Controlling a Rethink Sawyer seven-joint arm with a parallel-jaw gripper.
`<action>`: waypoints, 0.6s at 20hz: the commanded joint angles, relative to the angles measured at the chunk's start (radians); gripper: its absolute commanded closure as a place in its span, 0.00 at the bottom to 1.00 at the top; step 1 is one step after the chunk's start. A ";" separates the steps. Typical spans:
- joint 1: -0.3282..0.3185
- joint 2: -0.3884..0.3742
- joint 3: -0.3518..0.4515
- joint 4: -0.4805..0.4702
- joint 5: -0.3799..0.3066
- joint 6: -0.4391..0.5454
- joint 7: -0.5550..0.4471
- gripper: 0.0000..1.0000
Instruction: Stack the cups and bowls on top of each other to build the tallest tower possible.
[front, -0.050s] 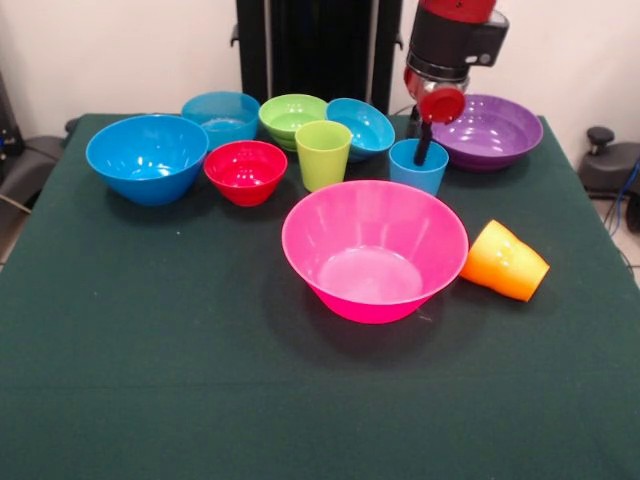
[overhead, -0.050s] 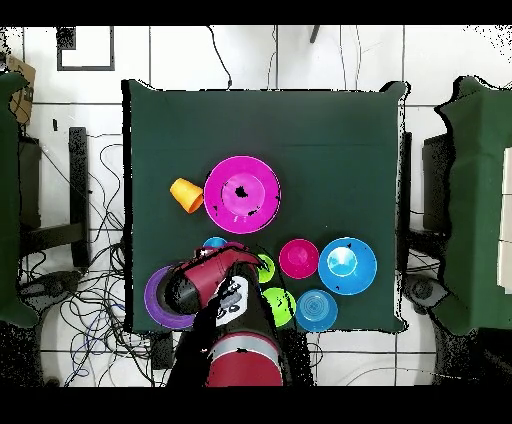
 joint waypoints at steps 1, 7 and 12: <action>0.013 0.084 0.015 -0.089 -0.060 -0.029 -0.121 0.00; 0.024 0.106 0.006 -0.093 -0.062 -0.041 -0.121 0.00; 0.035 0.115 0.000 -0.094 -0.061 -0.048 -0.123 0.00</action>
